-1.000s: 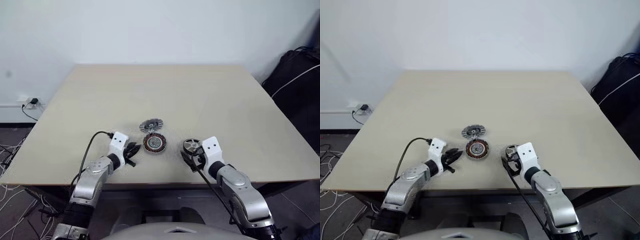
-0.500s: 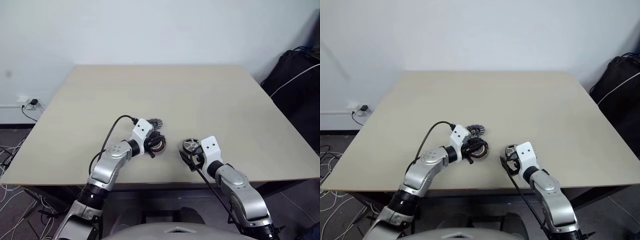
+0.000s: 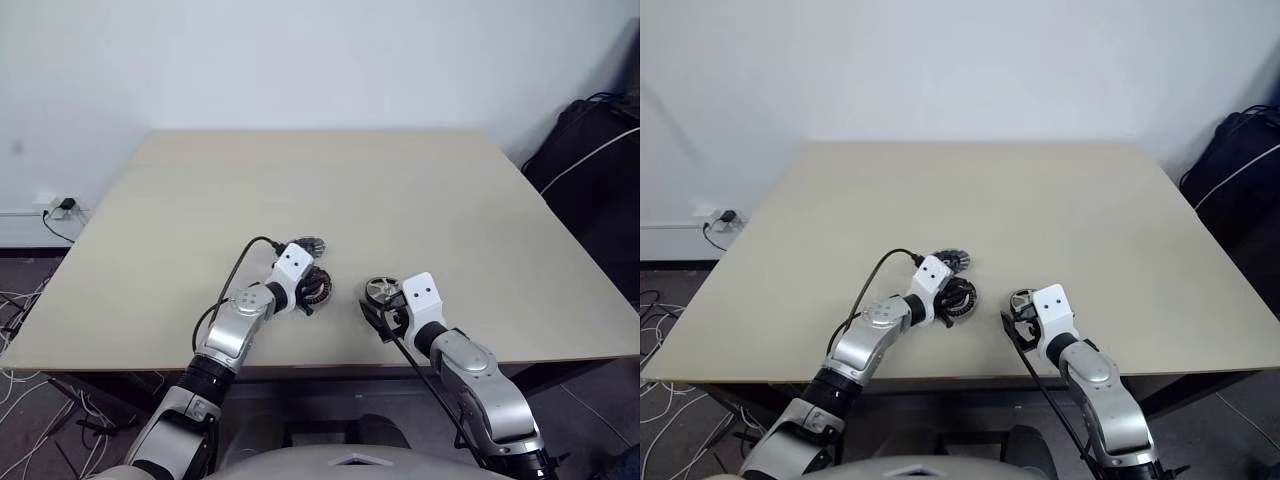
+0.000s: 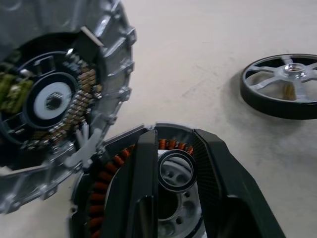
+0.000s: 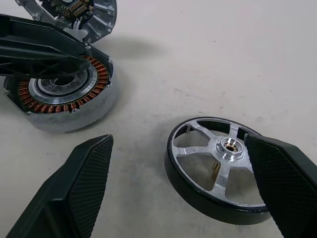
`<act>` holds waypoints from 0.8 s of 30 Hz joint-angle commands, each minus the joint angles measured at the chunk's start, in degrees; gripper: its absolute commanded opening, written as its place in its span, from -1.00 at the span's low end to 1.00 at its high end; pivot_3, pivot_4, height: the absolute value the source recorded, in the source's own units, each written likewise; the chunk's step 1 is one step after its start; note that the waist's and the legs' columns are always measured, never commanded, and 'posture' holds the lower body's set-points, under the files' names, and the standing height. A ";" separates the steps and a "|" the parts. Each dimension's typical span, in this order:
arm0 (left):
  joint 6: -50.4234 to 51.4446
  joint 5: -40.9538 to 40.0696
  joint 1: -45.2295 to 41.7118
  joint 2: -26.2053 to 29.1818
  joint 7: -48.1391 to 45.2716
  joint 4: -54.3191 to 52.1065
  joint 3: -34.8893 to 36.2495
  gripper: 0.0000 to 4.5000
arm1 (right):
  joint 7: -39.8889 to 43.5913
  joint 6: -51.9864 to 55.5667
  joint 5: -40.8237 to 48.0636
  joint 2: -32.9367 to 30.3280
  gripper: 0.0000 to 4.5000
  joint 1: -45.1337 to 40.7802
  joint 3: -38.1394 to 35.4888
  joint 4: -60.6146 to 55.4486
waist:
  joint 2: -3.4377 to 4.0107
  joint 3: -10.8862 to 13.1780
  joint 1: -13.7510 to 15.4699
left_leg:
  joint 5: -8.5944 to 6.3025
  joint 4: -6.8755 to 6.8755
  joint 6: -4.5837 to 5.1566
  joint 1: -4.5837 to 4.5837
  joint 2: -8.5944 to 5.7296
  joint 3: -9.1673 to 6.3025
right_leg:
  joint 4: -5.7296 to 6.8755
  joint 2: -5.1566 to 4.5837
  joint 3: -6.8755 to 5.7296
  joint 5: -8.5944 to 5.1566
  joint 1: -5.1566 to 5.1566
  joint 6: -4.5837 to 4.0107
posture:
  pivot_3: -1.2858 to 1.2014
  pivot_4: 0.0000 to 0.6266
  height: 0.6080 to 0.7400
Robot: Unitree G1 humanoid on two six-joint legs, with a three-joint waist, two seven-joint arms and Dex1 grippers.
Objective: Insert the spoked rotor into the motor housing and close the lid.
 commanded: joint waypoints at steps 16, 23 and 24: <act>-0.48 -2.91 0.18 -2.29 -1.38 -4.69 3.52 0.33 | 0.14 -1.79 -0.04 -0.08 1.00 -1.35 -0.51 -1.50 | 0.00 0.00 0.08 | 0.00 0.03 0.01 -0.01 0.00 0.00 | 0.00 -0.04 0.03 0.02 0.00 0.02 | 0.03 -1.00 1.00; 0.32 -3.54 4.09 0.14 -2.20 -11.12 3.66 -0.24 | 0.04 -0.80 -0.10 0.14 1.00 -1.61 0.36 -2.20 | 0.03 -0.02 -0.12 | 0.00 0.03 0.00 0.00 0.00 0.00 | 0.01 -0.06 0.16 0.01 -0.01 0.00 | 0.03 -1.00 1.00; 0.41 -3.50 4.91 0.71 -2.15 -12.26 3.79 -0.41 | -0.08 -0.44 -0.42 0.07 0.82 -1.84 0.79 -2.42 | 0.03 -0.02 -0.16 | -0.01 0.03 0.00 -0.01 0.00 0.00 | 0.01 -0.06 0.17 0.01 -0.02 0.00 | 0.03 -1.00 1.00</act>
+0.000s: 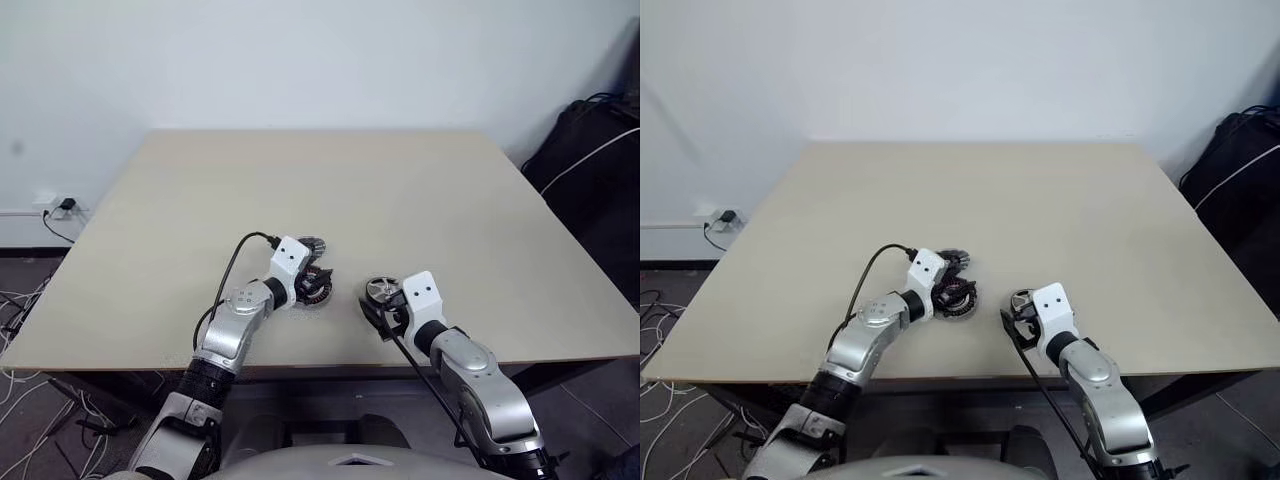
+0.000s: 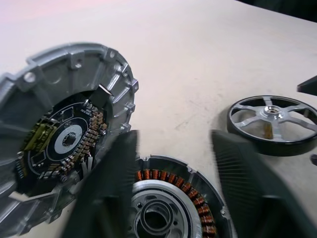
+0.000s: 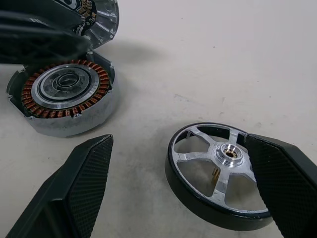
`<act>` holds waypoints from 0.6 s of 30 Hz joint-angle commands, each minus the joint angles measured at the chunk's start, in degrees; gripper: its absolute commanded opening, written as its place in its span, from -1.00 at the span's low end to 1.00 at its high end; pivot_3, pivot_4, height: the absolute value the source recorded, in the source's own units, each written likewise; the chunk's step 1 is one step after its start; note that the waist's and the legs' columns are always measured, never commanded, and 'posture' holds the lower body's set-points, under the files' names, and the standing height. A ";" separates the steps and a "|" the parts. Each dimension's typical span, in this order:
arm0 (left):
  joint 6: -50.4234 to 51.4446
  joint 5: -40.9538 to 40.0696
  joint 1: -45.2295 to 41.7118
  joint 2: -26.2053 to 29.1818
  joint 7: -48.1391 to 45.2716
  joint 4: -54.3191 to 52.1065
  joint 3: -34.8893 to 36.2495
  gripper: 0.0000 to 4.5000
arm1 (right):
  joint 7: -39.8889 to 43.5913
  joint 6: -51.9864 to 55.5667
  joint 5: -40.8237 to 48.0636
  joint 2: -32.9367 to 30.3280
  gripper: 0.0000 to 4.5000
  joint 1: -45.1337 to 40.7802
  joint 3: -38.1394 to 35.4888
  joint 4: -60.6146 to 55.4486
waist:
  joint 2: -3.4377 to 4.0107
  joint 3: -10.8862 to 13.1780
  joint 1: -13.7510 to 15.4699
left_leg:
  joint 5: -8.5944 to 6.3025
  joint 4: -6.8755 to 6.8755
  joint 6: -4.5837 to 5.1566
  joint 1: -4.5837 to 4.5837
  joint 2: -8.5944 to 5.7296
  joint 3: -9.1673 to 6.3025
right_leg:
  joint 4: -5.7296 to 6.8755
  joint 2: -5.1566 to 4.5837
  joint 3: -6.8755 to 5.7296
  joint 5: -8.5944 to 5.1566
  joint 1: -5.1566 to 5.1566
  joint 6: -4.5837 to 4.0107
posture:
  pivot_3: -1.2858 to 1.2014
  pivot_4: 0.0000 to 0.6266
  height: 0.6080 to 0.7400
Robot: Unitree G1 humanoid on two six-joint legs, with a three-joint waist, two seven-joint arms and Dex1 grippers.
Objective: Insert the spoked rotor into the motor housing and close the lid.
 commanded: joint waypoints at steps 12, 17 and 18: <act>-0.65 -3.01 13.16 5.81 0.06 -15.30 4.29 -1.00 | 1.09 8.28 -4.11 1.10 -0.89 -13.96 11.29 -0.99 | 0.03 -0.02 -0.26 | 0.02 0.02 -0.03 0.01 0.01 -0.01 | 0.03 -0.07 -0.02 0.02 -0.11 -0.04 | 0.03 -1.00 1.00; -5.39 -0.69 17.81 6.50 2.53 -17.07 4.50 -1.00 | 2.42 12.23 -4.90 2.42 -0.99 -20.39 15.28 2.90 | 0.03 -0.02 -0.22 | 0.02 0.02 -0.05 0.02 0.00 -0.04 | 0.02 -0.07 -0.07 0.02 -0.19 -0.04 | 0.03 -1.00 1.00; -7.00 -0.51 19.12 6.22 3.36 -17.52 4.79 -1.00 | 2.80 13.15 -5.22 2.66 -0.99 -22.13 16.26 4.07 | 0.04 -0.02 -0.29 | 0.02 0.02 -0.05 0.02 -0.02 -0.05 | 0.02 -0.08 -0.07 0.02 -0.20 -0.05 | 0.03 -1.00 1.00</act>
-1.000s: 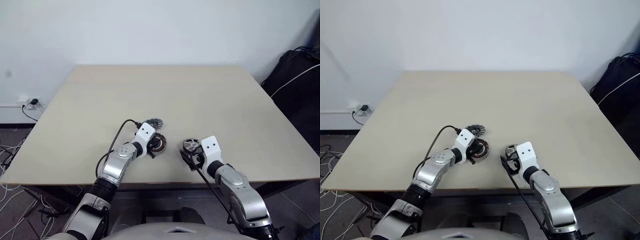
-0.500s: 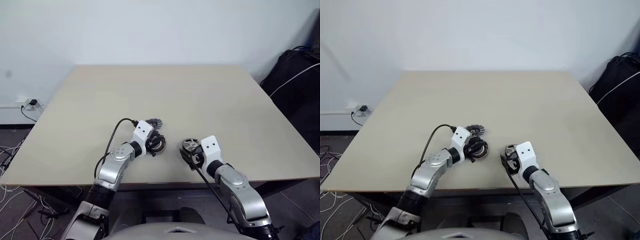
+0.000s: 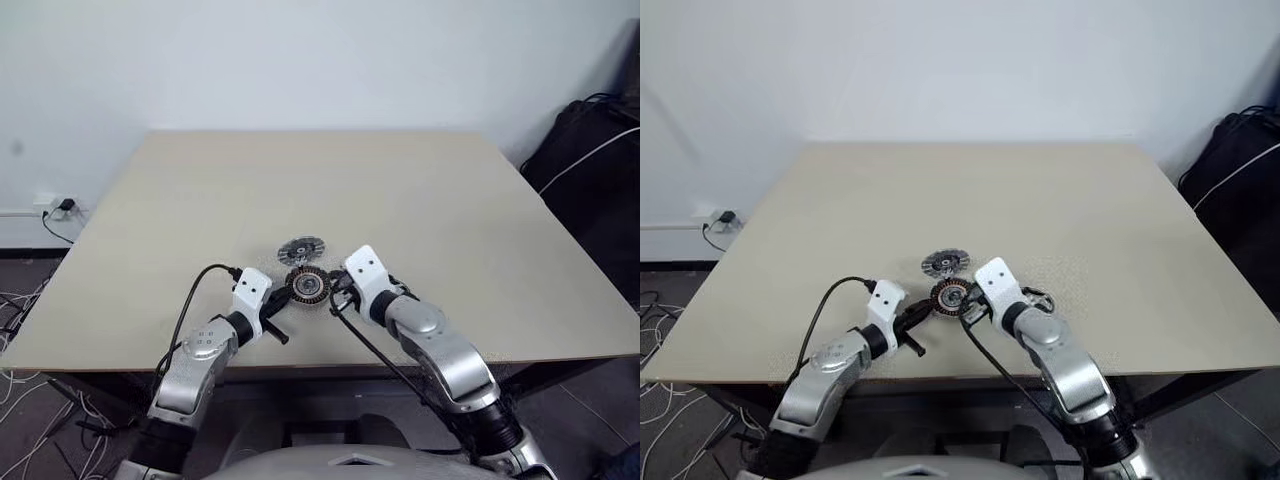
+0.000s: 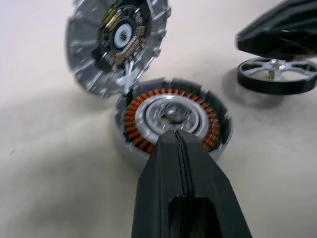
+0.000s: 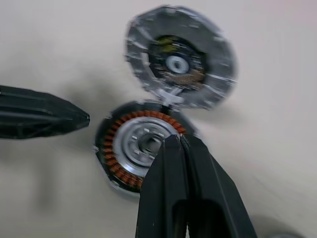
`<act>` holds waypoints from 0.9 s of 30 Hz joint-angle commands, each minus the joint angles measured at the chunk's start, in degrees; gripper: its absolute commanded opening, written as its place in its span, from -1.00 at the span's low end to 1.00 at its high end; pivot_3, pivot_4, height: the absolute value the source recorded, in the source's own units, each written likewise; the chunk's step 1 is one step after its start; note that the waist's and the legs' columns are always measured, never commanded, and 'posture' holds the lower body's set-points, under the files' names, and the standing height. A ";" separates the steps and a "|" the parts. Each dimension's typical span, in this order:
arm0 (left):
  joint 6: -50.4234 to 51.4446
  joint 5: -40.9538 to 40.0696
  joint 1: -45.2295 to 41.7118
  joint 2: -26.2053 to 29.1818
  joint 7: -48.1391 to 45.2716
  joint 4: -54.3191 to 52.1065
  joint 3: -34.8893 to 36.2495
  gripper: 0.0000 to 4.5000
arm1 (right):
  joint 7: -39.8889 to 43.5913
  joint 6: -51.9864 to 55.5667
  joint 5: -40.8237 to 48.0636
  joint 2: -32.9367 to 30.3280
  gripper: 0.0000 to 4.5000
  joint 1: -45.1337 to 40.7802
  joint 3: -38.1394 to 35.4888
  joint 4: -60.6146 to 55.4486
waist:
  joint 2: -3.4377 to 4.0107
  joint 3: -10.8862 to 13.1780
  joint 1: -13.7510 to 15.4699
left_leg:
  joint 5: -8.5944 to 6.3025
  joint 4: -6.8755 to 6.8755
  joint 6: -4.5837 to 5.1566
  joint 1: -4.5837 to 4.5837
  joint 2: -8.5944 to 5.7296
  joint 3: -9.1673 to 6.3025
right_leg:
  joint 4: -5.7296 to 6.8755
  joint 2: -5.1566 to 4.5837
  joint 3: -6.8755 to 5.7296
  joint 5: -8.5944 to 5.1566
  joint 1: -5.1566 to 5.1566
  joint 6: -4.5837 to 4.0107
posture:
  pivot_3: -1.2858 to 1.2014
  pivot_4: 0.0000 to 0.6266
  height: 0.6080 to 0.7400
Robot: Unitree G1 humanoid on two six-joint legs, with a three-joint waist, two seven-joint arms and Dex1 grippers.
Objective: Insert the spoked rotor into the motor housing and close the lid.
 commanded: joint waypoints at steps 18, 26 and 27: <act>-10.83 4.11 7.47 -0.32 5.65 -3.50 0.19 -1.00 | 2.58 2.49 -4.50 3.81 -0.99 -16.89 5.44 18.69 | 0.12 -0.06 -0.87 | 0.01 -0.03 -0.09 0.00 0.01 -0.02 | 0.02 -0.10 -0.22 0.07 -0.09 -0.06 | 0.03 -1.00 1.00; -10.08 3.65 7.03 -0.37 5.35 -3.71 0.21 -1.00 | 4.45 3.06 -5.63 3.84 -0.99 -16.96 7.14 20.06 | 0.16 -0.06 -0.98 | 0.00 -0.03 -0.10 0.00 0.02 -0.02 | 0.03 -0.10 -0.26 0.07 -0.10 -0.06 | 0.03 -1.00 1.00; -10.04 3.62 6.97 -0.40 5.30 -3.65 0.19 -1.00 | 4.59 2.98 -5.76 4.00 -0.99 -17.01 7.29 20.32 | 0.16 -0.06 -0.98 | 0.00 -0.03 -0.10 0.00 0.02 -0.02 | 0.04 -0.10 -0.26 0.07 -0.10 -0.06 | 0.03 -1.00 1.00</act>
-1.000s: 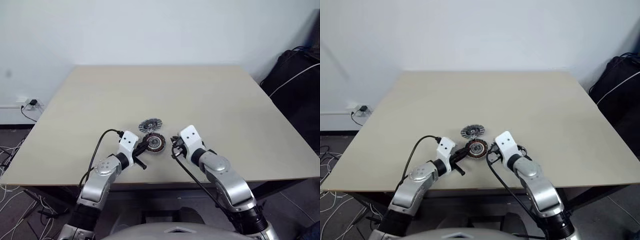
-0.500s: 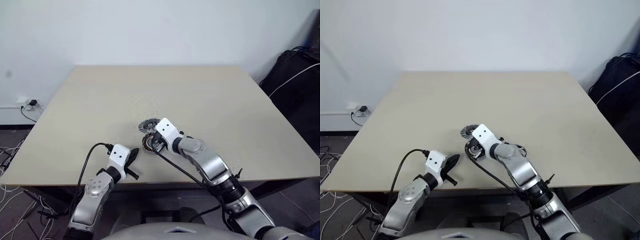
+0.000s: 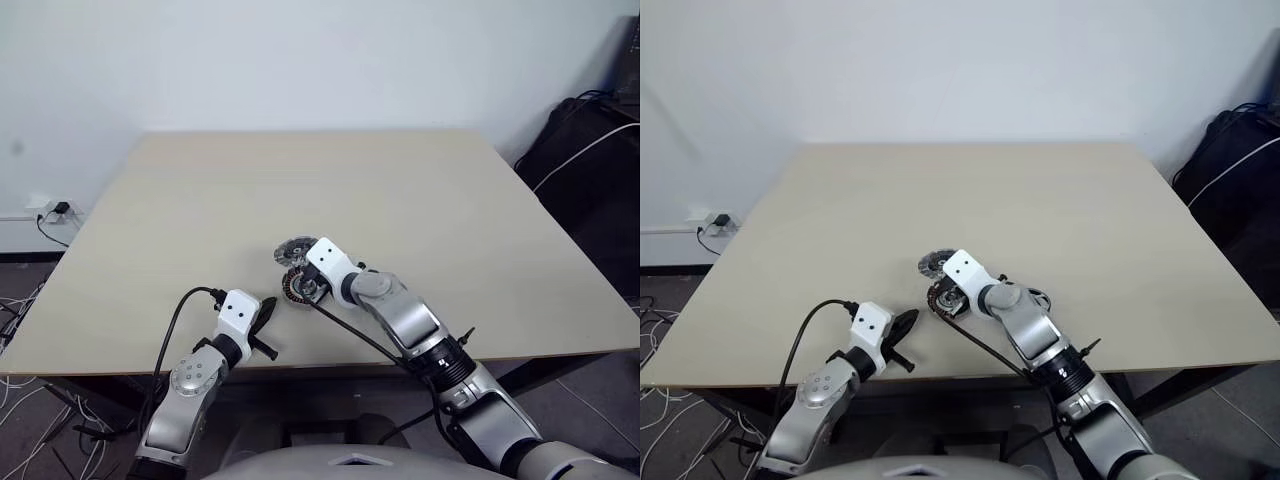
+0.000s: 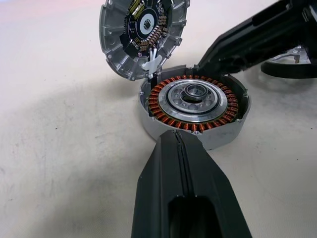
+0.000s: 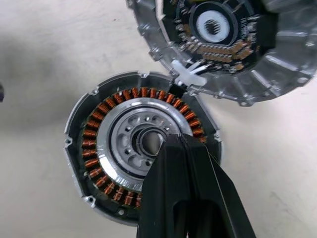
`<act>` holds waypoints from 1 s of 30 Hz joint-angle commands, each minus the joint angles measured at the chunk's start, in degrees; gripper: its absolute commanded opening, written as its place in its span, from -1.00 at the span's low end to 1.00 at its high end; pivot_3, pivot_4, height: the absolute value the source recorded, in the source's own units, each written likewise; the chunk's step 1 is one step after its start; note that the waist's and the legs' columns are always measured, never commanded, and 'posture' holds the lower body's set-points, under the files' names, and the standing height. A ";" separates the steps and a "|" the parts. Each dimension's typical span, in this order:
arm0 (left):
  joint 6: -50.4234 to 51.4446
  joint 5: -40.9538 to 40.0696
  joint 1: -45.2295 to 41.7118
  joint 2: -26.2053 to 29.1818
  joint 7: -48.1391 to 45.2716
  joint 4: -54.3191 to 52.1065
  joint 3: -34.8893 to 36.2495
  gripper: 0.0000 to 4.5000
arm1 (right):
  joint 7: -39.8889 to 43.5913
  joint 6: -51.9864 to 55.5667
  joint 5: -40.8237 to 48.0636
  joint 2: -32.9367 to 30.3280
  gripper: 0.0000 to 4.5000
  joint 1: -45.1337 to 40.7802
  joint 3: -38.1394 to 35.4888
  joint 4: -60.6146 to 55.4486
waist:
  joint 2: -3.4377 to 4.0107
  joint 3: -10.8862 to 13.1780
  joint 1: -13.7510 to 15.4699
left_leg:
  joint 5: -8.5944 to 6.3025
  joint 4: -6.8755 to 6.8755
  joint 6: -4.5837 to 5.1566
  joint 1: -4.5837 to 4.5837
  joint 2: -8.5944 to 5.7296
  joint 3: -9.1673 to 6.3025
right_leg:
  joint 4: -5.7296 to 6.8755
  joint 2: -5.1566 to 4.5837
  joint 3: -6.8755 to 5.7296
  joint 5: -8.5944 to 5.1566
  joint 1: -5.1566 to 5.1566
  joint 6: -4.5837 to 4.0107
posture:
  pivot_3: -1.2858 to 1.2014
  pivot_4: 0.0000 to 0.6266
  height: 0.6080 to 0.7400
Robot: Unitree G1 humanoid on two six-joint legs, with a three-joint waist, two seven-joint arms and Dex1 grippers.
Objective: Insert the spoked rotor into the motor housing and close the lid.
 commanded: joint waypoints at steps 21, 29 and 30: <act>0.51 -0.54 -0.43 -0.32 0.07 -3.58 0.02 -1.00 | 4.29 -1.80 -2.37 1.68 -0.99 -4.17 1.27 4.84 | 0.05 0.01 -0.02 | -0.01 0.00 -0.04 0.00 0.00 0.00 | 0.00 0.00 -0.01 0.09 -0.02 0.14 | 0.03 -1.00 1.00; 1.08 -0.38 -0.61 -0.43 0.11 -4.05 -0.31 -1.00 | 6.81 -0.67 -3.00 1.51 -0.99 -4.23 3.17 4.11 | 0.06 0.00 -0.03 | -0.03 0.00 -0.06 0.00 0.00 -0.01 | 0.00 -0.02 -0.01 0.09 -0.02 0.14 | 0.03 -1.00 1.00; 1.09 -0.36 -0.63 -0.45 0.12 -4.01 -0.34 -1.00 | 6.87 -0.67 -3.09 1.59 -0.99 -4.22 3.18 4.09 | 0.06 0.00 -0.03 | -0.03 0.00 -0.06 0.00 0.00 0.00 | 0.00 -0.02 -0.01 0.09 -0.02 0.15 | 0.03 -1.00 1.00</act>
